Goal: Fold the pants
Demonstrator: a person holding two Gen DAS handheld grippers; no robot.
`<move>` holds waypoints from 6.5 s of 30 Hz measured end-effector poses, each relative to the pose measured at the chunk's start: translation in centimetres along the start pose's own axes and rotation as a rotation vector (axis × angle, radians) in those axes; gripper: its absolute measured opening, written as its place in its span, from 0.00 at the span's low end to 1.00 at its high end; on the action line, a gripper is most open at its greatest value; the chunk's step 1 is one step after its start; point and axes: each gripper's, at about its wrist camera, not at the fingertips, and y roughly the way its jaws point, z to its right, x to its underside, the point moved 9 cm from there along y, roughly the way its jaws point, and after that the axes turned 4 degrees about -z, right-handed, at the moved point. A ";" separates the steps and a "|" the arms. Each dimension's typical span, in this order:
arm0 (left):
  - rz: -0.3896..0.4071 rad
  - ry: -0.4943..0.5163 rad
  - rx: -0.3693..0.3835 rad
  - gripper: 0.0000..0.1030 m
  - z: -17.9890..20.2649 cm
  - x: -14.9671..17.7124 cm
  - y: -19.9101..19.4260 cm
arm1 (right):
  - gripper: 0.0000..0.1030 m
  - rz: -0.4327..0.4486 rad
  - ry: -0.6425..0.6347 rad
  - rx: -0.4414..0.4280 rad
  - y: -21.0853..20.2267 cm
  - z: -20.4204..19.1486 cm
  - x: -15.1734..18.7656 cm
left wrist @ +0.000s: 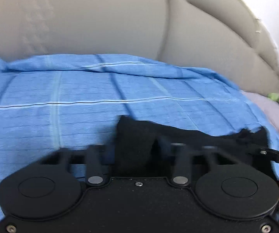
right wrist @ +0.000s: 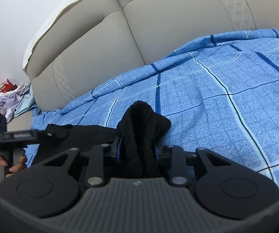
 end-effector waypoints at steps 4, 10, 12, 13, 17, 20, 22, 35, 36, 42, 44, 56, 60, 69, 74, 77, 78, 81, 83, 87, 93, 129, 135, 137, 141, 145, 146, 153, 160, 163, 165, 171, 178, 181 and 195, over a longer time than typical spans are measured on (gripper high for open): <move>0.057 -0.032 -0.041 0.16 -0.7 -0.5 -1.7 | 0.28 0.016 -0.036 0.021 0.3 -1.9 -0.4; 0.104 -0.038 -0.142 0.16 -3.8 -4.4 -2.9 | 0.27 0.026 -0.079 0.038 3.8 -5.2 -4.2; 0.110 -0.048 -0.174 0.16 -5.6 -6.7 -2.7 | 0.27 0.024 -0.115 0.042 5.6 -6.8 -6.1; 0.114 -0.055 -0.193 0.16 -6.5 -7.8 -2.4 | 0.27 0.023 -0.131 0.042 6.5 -7.4 -6.8; 0.097 -0.076 -0.274 0.16 -9.7 -10.6 -0.5 | 0.27 0.004 -0.163 0.043 11.2 -9.5 -9.3; 0.062 -0.088 -0.311 0.17 -11.6 -10.7 1.5 | 0.27 -0.023 -0.177 0.066 14.6 -9.8 -9.7; 0.039 -0.088 -0.329 0.21 -12.6 -10.3 3.0 | 0.27 -0.043 -0.182 0.084 16.3 -9.6 -9.6; 0.098 -0.132 -0.533 0.75 -13.6 -7.4 -2.3 | 0.76 0.070 -0.241 0.246 11.5 -8.3 -9.7; 0.120 -0.118 -0.542 0.75 -13.0 -6.7 -3.4 | 0.76 0.093 -0.255 0.269 10.4 -8.5 -9.5; 0.150 -0.043 -0.510 0.74 -8.4 -0.9 -7.4 | 0.76 0.112 -0.340 0.314 6.3 -10.4 -5.5; 0.144 0.014 -0.540 0.74 -7.2 1.1 -7.8 | 0.76 0.099 -0.395 0.349 5.9 -10.7 -3.7; 0.119 -0.014 -0.540 0.79 -6.7 4.6 -8.3 | 0.81 0.081 -0.218 0.354 4.2 -6.9 -0.6; 0.134 0.016 -0.520 0.91 -4.7 6.0 -10.5 | 0.82 0.116 -0.316 0.365 1.6 -9.6 0.8; 0.076 -0.017 -0.440 0.95 -2.0 10.4 -10.9 | 0.88 0.143 -0.357 0.332 0.0 -13.9 5.3; 0.035 -0.055 -0.425 0.98 -2.1 11.1 -9.5 | 0.89 0.111 -0.352 0.343 1.4 -14.0 6.4; 0.032 -0.036 -0.435 1.00 -1.9 10.9 -9.1 | 0.91 0.091 -0.365 0.383 2.4 -13.7 7.0; 0.028 -0.030 -0.438 1.00 -1.9 10.9 -9.0 | 0.92 0.082 -0.372 0.397 2.6 -13.6 7.2; 0.025 -0.038 -0.438 1.00 -1.9 10.8 -8.7 | 0.94 0.066 -0.361 0.399 3.3 -13.4 7.5; 0.024 -0.040 -0.439 1.00 -1.9 10.7 -8.6 | 0.97 0.062 -0.334 0.390 3.7 -13.2 7.6; 0.030 -0.037 -0.441 1.00 -2.2 10.4 -8.4 | 1.00 0.067 -0.340 0.399 4.3 -13.5 7.7; 0.042 -0.025 -0.439 1.00 -2.3 10.1 -8.2 | 1.00 0.085 -0.348 0.414 4.6 -13.6 7.8; 0.046 -0.031 -0.441 1.00 -2.4 10.0 -7.9 | 1.00 0.088 -0.351 0.407 4.7 -13.6 7.9; 0.047 -0.029 -0.441 1.00 -2.3 10.0 -7.9 | 1.00 0.088 -0.351 0.407 4.7 -13.6 7.9; 0.047 -0.029 -0.441 1.00 -2.3 10.0 -7.9 | 1.00 0.088 -0.351 0.407 4.7 -13.6 7.9; 0.047 -0.029 -0.442 1.00 -2.3 10.0 -7.9 | 1.00 0.088 -0.350 0.407 4.7 -13.6 7.9; 0.048 -0.029 -0.442 1.00 -2.3 10.0 -7.9 | 1.00 0.089 -0.350 0.408 4.7 -13.6 7.9; 0.047 -0.029 -0.442 1.00 -2.3 10.0 -7.9 | 1.00 0.089 -0.350 0.408 4.7 -13.6 7.9; 0.048 -0.030 -0.443 1.00 -2.3 9.9 -7.9 | 1.00 0.089 -0.350 0.408 4.7 -13.6 7.9; 0.048 -0.029 -0.443 1.00 -2.3 9.9 -7.9 | 1.00 0.089 -0.350 0.408 4.6 -13.6 7.9; 0.048 -0.029 -0.443 1.00 -2.3 10.0 -7.9 | 1.00 0.089 -0.350 0.408 4.6 -13.6 7.9; 0.048 -0.030 -0.443 1.00 -2.3 10.0 -7.9 | 1.00 0.090 -0.350 0.408 4.6 -13.6 7.9; 0.048 -0.029 -0.443 1.00 -2.3 10.0 -7.9 | 1.00 0.090 -0.350 0.408 4.6 -13.6 7.9; 0.050 -0.029 -0.443 1.00 -2.3 9.9 -7.9 | 1.00 0.090 -0.349 0.408 4.6 -13.6 7.9; 0.049 -0.029 -0.443 1.00 -2.3 10.0 -7.9 | 1.00 0.090 -0.349 0.408 4.6 -13.6 7.9; 0.048 -0.025 -0.441 1.00 -2.3 9.9 -7.9 | 1.00 0.091 -0.348 0.408 4.6 -13.6 7.9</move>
